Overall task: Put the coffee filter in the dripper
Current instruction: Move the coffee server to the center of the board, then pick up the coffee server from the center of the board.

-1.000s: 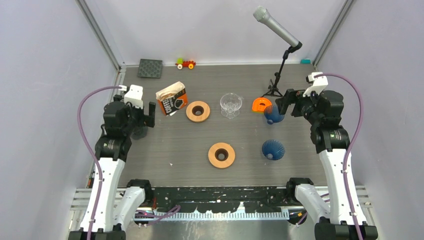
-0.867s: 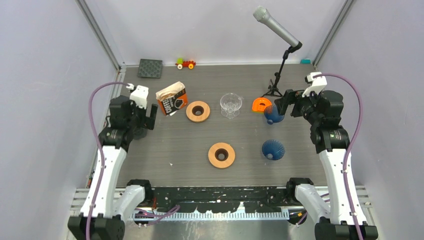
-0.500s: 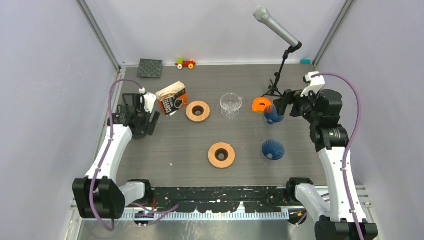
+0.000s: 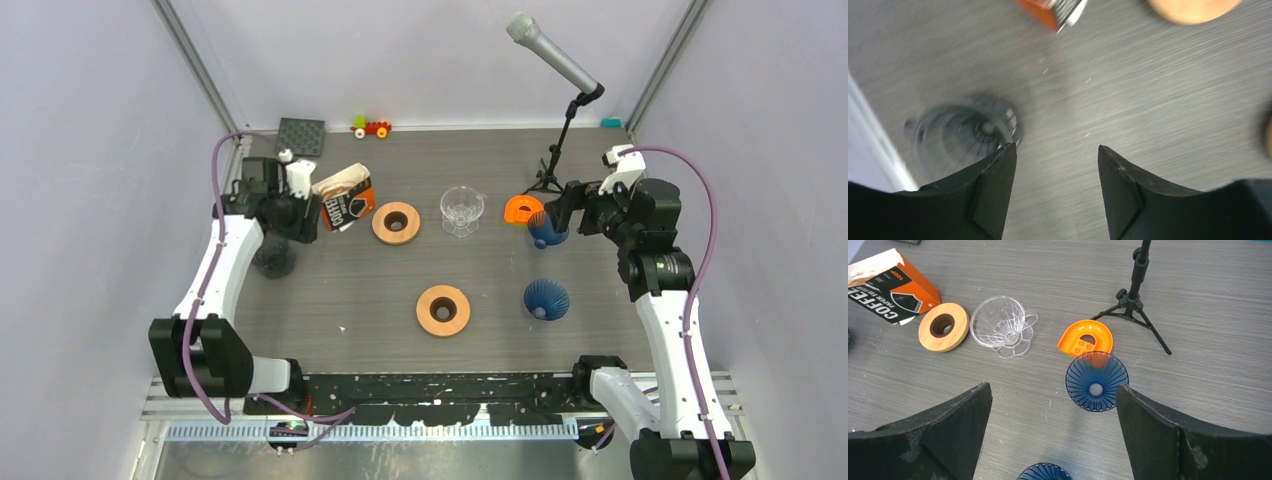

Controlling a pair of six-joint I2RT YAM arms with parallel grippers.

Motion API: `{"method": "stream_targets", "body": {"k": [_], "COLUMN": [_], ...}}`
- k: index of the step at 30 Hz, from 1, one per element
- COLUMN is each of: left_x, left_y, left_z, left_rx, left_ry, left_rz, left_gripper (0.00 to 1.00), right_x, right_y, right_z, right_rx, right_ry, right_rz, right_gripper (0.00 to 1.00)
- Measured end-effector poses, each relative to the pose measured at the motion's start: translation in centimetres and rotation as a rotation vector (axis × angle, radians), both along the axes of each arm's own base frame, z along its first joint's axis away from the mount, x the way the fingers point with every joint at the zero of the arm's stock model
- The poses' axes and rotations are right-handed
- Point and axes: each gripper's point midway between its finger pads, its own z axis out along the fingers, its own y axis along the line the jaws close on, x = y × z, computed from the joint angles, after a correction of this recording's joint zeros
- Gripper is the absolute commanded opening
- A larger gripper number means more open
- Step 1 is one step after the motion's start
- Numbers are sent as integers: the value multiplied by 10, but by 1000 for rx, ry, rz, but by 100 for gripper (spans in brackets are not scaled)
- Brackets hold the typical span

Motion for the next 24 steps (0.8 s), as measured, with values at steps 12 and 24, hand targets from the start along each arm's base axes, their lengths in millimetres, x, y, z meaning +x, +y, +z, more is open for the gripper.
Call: {"method": "stream_targets", "body": {"k": [12,24], "left_x": [60,146], "left_y": [-173,-296], "left_z": [44,-15], "left_rx": [-253,-510], "left_ry": [-16,166], "left_rz": [-286,-210], "left_gripper": [59,68], "right_x": [0,6], "right_y": [1,-2], "right_z": [-3,-22], "right_rx": [1,-33], "right_ry": [8,49], "right_rz": [7,15], "right_gripper": [97,97]}}
